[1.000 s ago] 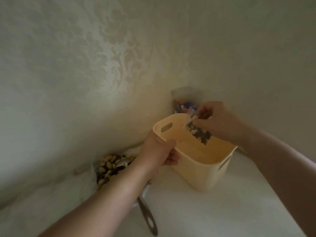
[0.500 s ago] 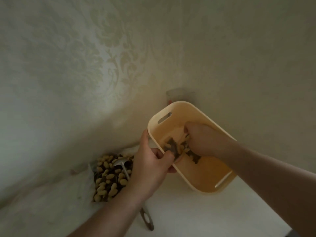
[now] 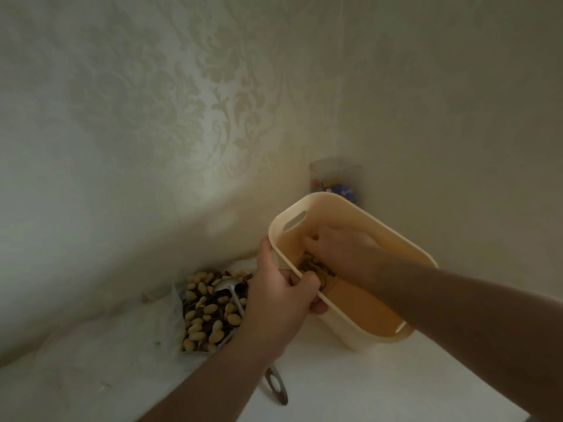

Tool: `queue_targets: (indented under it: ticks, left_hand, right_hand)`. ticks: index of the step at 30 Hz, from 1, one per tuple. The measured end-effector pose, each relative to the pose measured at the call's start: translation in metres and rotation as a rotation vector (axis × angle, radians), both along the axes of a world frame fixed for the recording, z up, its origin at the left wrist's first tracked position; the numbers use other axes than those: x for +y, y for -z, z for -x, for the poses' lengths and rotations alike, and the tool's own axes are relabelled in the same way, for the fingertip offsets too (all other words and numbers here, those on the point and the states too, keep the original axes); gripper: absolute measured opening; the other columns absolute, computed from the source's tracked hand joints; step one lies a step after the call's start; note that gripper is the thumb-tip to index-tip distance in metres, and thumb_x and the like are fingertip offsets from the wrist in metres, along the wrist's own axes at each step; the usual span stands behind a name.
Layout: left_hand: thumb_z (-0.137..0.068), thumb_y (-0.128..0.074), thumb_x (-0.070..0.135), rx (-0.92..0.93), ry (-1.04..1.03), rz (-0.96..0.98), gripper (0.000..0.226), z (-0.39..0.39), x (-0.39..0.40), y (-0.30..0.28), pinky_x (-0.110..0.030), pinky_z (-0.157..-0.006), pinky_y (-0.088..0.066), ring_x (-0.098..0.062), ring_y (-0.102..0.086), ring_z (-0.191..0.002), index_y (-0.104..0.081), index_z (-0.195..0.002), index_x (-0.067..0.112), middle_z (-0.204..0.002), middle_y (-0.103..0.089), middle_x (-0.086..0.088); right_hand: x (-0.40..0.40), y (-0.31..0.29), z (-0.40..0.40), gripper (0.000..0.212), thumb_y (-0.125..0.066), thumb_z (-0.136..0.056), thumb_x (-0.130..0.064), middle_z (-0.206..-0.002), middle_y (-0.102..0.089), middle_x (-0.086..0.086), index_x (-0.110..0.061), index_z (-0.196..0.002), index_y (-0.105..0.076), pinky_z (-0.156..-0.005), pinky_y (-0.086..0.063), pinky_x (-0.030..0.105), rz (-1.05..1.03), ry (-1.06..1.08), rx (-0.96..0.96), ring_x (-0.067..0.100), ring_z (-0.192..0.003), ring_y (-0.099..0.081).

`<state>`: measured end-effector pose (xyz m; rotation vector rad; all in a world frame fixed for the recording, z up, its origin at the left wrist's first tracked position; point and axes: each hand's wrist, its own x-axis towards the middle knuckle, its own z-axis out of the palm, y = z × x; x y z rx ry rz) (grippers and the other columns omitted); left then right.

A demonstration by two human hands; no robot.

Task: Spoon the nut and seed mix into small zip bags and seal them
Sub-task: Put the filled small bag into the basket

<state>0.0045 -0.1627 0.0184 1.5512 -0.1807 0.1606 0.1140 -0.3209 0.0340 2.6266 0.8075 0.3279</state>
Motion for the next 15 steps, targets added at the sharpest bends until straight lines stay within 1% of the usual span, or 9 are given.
queue_targets:
  ticks: [2, 4, 5, 6, 7, 9, 11, 13, 15]
  left_hand:
    - [-0.093, -0.064, -0.004, 0.002, 0.005, 0.006, 0.066, 0.0, 0.0, 0.0, -0.043, -0.064, -0.065, -0.031, -0.076, -0.074, -0.046, -0.133, 0.045, -0.087, -0.073, -0.015]
    - [-0.092, -0.064, -0.005, 0.013, 0.002, 0.02, 0.067, -0.001, 0.001, 0.001, -0.042, -0.064, -0.065, -0.032, -0.076, -0.076, -0.045, -0.135, 0.043, -0.091, -0.072, -0.017]
    - [-0.092, -0.063, -0.006, 0.02, 0.002, 0.025, 0.068, -0.001, 0.002, 0.001, -0.043, -0.064, -0.065, -0.033, -0.076, -0.077, -0.045, -0.137, 0.042, -0.091, -0.073, -0.017]
    - [-0.092, -0.063, -0.006, 0.026, 0.002, 0.027, 0.068, -0.001, 0.003, 0.002, -0.043, -0.064, -0.065, -0.034, -0.076, -0.076, -0.045, -0.138, 0.041, -0.09, -0.073, -0.016]
    - [-0.092, -0.063, -0.006, 0.031, 0.002, 0.024, 0.069, -0.001, 0.003, 0.003, -0.044, -0.065, -0.065, -0.035, -0.076, -0.075, -0.045, -0.139, 0.041, -0.088, -0.073, -0.015]
    - [-0.093, -0.063, -0.004, 0.035, 0.006, 0.013, 0.07, -0.001, 0.004, 0.005, -0.048, -0.067, -0.066, -0.036, -0.075, -0.075, -0.044, -0.14, 0.043, -0.084, -0.073, -0.013]
    - [-0.093, -0.064, -0.003, 0.02, 0.017, 0.013, 0.07, 0.0, 0.003, 0.005, -0.052, -0.069, -0.066, -0.037, -0.076, -0.078, -0.043, -0.14, 0.045, -0.084, -0.073, -0.013]
    - [-0.094, -0.064, -0.001, -0.006, 0.023, 0.007, 0.07, 0.003, 0.002, 0.004, -0.055, -0.068, -0.066, -0.039, -0.076, -0.078, -0.043, -0.141, 0.046, -0.086, -0.072, -0.017]
    - [-0.094, -0.064, 0.0, -0.023, 0.027, -0.008, 0.071, 0.005, 0.0, 0.004, -0.056, -0.068, -0.065, -0.041, -0.075, -0.075, -0.042, -0.141, 0.048, -0.084, -0.071, -0.019]
  right_hand:
    - [0.001, 0.0, 0.0, 0.026, -0.063, -0.102, -0.02, -0.126, -0.054, 0.007, -0.02, -0.128, -0.06, -0.073, -0.055, 0.03, 0.076, 0.022, -0.104, 0.021, -0.099, -0.064]
    - [-0.003, 0.007, -0.003, 0.016, -0.06, -0.102, -0.021, -0.115, -0.063, 0.006, -0.019, -0.116, -0.069, -0.072, -0.056, 0.03, 0.08, 0.082, -0.006, 0.02, -0.093, -0.067]
    - [-0.011, 0.008, -0.004, 0.018, -0.056, -0.103, -0.024, -0.104, -0.069, 0.003, -0.02, -0.109, -0.072, -0.067, -0.053, 0.028, 0.022, 0.107, 0.052, 0.017, -0.086, -0.069]
    - [-0.016, 0.014, -0.007, 0.023, -0.053, -0.102, -0.03, -0.092, -0.073, -0.002, -0.023, -0.101, -0.075, -0.062, -0.05, 0.025, -0.034, 0.03, 0.081, 0.013, -0.077, -0.071]
    - [-0.019, 0.014, -0.008, 0.024, -0.052, -0.101, -0.034, -0.085, -0.073, -0.004, -0.027, -0.095, -0.075, -0.06, -0.049, 0.023, -0.107, 0.028, 0.084, 0.012, -0.073, -0.071]
    - [-0.02, 0.014, -0.01, 0.014, -0.056, -0.1, -0.032, -0.094, -0.072, -0.004, -0.029, -0.099, -0.07, -0.069, -0.05, 0.026, -0.119, 0.004, 0.154, 0.018, -0.083, -0.069]
    - [-0.013, 0.012, -0.008, 0.01, -0.063, -0.097, -0.031, -0.103, -0.067, -0.007, -0.03, -0.106, -0.066, -0.08, -0.055, 0.033, -0.204, 0.021, 0.258, 0.019, -0.093, -0.066]
    - [-0.013, 0.015, -0.004, 0.01, -0.068, -0.093, -0.036, -0.101, -0.064, -0.016, -0.041, -0.099, -0.063, -0.083, -0.058, 0.034, -0.288, -0.03, 0.348, 0.012, -0.092, -0.066]
    - [-0.012, 0.021, -0.001, 0.014, -0.07, -0.091, -0.042, -0.103, -0.06, -0.019, -0.049, -0.091, -0.058, -0.083, -0.057, 0.034, -0.344, -0.063, 0.396, 0.009, -0.091, -0.062]
